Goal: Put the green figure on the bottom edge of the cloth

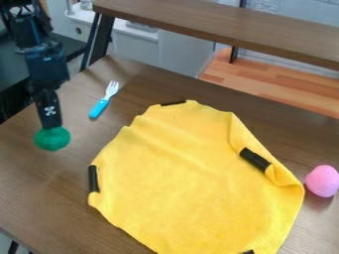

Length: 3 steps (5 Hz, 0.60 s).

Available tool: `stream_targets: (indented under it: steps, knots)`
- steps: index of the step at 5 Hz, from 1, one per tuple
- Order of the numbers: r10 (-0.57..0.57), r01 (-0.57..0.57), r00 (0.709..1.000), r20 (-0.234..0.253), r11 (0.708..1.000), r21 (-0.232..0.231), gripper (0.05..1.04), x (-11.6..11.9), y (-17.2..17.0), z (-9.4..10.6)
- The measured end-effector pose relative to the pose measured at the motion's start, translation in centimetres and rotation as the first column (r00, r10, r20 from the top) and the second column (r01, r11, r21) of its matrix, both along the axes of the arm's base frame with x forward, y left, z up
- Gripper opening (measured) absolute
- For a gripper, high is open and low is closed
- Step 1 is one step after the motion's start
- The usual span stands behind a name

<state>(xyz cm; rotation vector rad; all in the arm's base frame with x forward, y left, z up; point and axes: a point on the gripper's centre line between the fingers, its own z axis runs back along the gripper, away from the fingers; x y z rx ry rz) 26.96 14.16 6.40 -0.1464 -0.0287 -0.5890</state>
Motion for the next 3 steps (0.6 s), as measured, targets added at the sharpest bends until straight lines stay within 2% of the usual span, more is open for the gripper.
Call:
stream_targets:
  steps: [1,2,3]
  knots:
    - [-0.058,0.059,0.998,0.025,0.997,-0.044,0.279,-0.4,-3.8,1.0]
    - [-0.114,0.117,0.992,0.048,0.991,-0.066,0.278,-1.1,-7.5,-0.1]
    - [-0.121,0.132,0.984,0.131,0.989,-0.072,0.278,0.0,-9.9,-1.1]
